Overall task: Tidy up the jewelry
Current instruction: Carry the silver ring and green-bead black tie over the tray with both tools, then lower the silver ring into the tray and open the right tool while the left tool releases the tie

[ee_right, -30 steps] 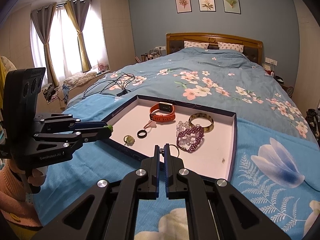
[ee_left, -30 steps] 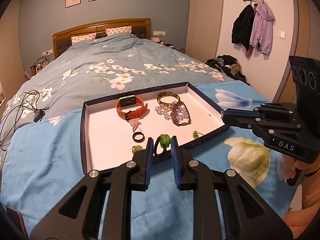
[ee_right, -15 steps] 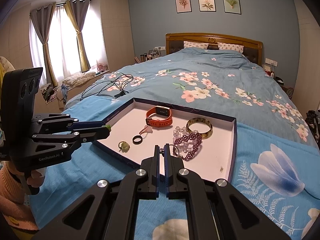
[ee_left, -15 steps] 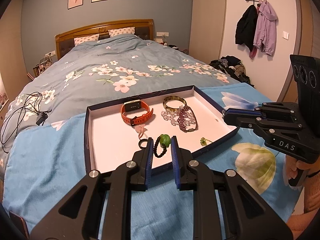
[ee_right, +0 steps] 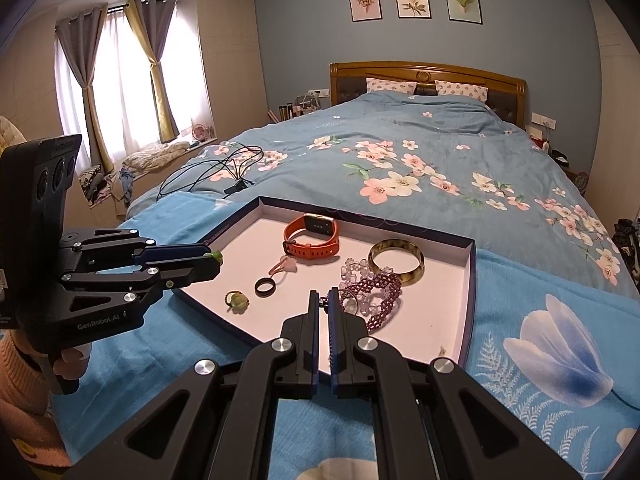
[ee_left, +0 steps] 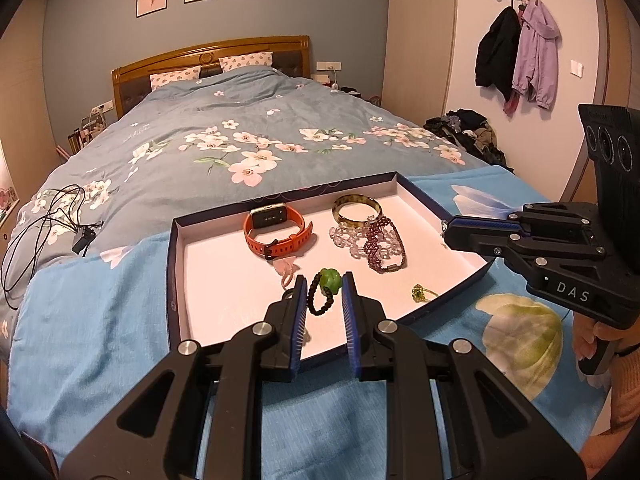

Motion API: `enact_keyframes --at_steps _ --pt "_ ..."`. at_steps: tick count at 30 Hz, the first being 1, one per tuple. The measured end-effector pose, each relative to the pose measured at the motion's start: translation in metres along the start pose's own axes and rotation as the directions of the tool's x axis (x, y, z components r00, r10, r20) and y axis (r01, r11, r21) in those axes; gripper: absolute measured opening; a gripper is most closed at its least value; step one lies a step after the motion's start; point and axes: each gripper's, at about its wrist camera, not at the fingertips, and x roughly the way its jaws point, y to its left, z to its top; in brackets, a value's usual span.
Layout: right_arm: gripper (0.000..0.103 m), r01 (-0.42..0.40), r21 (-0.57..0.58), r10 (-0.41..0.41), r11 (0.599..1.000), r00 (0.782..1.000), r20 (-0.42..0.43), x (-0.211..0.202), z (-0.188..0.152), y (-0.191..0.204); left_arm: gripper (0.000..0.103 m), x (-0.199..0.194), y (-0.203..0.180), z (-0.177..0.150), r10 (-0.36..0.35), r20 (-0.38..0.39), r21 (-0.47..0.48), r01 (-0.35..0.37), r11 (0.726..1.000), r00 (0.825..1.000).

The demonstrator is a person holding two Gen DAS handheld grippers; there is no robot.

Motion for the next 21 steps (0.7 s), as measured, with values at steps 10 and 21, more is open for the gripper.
enact_keyframes --at_steps 10,21 --pt "0.003 0.0 0.009 0.0 1.0 1.0 -0.01 0.007 0.001 -0.005 0.018 0.014 0.001 0.001 0.016 -0.013 -0.009 -0.016 1.0 1.0" --pt "0.003 0.007 0.009 -0.007 1.0 1.0 -0.028 0.017 0.002 -0.011 0.018 0.026 0.003 0.003 0.028 -0.03 -0.018 -0.028 0.999 0.999"
